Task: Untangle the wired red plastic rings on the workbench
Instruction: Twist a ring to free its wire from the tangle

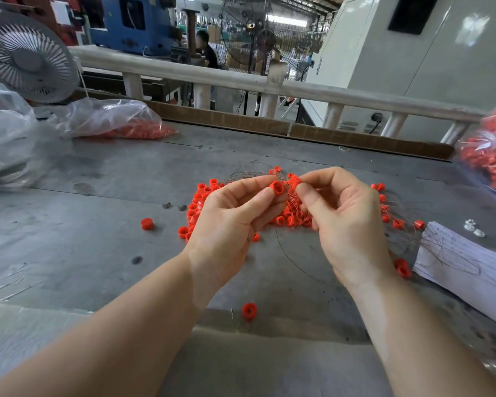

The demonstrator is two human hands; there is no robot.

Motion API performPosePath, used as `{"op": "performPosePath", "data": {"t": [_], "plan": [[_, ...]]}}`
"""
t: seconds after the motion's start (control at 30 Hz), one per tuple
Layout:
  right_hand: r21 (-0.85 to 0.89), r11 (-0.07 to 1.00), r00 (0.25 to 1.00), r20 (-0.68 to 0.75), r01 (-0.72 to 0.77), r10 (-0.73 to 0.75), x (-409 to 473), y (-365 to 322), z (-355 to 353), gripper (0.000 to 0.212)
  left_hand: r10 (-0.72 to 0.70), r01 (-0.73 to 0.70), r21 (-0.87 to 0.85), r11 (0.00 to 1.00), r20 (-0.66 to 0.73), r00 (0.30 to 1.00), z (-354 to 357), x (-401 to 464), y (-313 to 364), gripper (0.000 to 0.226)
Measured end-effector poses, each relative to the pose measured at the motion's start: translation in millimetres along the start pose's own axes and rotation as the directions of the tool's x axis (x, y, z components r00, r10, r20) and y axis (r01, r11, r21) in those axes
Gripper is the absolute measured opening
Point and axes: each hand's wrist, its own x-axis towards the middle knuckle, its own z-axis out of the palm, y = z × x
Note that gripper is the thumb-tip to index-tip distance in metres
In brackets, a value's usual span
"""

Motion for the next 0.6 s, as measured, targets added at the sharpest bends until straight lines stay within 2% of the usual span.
{"op": "performPosePath", "data": {"t": [0.07, 0.17, 0.37, 0.6], "plan": [[-0.225, 0.959, 0.984, -0.009, 0.170, -0.176, -2.7, -0.5, 1.7, 0.009, 0.009, -0.009, 0.015, 1.000, 0.009, 1.000, -0.4, -0.3, -0.1, 0.017], [-0.358, 0.893, 0.958, 0.015, 0.271, -0.285, -6.3, 0.2, 3.9, 0.003, 0.017, -0.017, 0.028, 0.999, 0.023, 1.000, -0.5, -0.7, -0.2, 0.015], [-0.422, 0.825, 0.917, 0.045, 0.376, -0.395, -7.4, -0.2, 4.4, 0.003, 0.055, -0.056, 0.051, 0.997, 0.028, 0.998, -0.6, -0.9, -0.8, 0.015], [-0.443, 0.790, 0.893, 0.063, 0.424, -0.445, -7.8, -0.5, 3.5, 0.004, 0.080, -0.082, 0.134, 0.988, 0.021, 0.997, -1.1, -1.6, -1.4, 0.016]]}}
